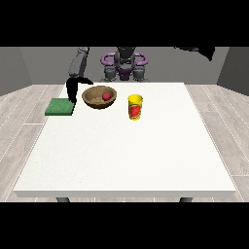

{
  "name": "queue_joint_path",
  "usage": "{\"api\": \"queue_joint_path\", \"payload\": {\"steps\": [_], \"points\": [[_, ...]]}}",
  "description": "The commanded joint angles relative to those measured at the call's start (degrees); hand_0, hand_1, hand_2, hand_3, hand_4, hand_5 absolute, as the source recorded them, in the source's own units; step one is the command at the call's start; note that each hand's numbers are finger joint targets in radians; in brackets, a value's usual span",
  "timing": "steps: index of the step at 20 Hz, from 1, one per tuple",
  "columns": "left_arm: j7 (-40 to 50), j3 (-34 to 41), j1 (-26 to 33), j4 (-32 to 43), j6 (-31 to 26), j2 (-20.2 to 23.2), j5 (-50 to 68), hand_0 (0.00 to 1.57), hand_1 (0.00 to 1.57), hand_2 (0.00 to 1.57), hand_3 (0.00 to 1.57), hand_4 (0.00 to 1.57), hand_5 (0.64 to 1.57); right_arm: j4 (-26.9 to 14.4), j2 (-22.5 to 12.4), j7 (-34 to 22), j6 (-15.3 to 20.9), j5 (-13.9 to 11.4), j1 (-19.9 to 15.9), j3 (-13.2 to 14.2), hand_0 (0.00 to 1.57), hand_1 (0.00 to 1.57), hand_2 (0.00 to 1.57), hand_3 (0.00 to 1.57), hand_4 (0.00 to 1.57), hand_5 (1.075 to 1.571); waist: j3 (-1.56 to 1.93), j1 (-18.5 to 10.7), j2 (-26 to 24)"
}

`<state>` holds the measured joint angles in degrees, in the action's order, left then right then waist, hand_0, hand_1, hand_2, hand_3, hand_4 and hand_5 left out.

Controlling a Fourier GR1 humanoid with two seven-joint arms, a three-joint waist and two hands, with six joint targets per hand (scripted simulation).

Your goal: Pick the cup and pour the ball into the bowl, then pick the bowl and place it on the pad

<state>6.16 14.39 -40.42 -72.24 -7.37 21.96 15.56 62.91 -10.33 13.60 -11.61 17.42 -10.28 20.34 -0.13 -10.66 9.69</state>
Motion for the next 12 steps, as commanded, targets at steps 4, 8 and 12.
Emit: {"api": "queue_joint_path", "payload": {"steps": [4, 8, 12], "points": [[-0.8, 7.79, 1.16, 3.97, -8.13, 8.39, 6.95, 0.0, 0.0, 0.0, 0.0, 0.28, 1.508, -8.68, 3.42, 5.49, 1.85, -2.77, -4.81, -2.57, 0.0, 0.0, 0.0, 0.0, 0.0, 1.568, 0.15, 2.72, 2.04], [-0.99, 11.08, 5.28, 5.23, -13.05, 12.9, 9.57, 0.0, 0.0, 0.0, 0.0, 0.28, 1.508, -13.11, 0.41, 7.44, -1.71, -2.23, -4.0, -1.48, 0.0, 0.0, 0.0, 0.0, 0.0, 1.568, 0.15, 2.84, 0.56], [3.33, 10.25, 1.82, 2.21, -10.3, 12.84, 11.04, 0.0, 0.0, 0.0, 0.0, 0.27, 1.507, -20.38, 1.16, 12.28, 1.28, -4.32, -9.15, -1.4, 0.0, 0.0, 0.0, 0.0, 0.0, 1.57, 0.2, 2.05, 2.83]]}}
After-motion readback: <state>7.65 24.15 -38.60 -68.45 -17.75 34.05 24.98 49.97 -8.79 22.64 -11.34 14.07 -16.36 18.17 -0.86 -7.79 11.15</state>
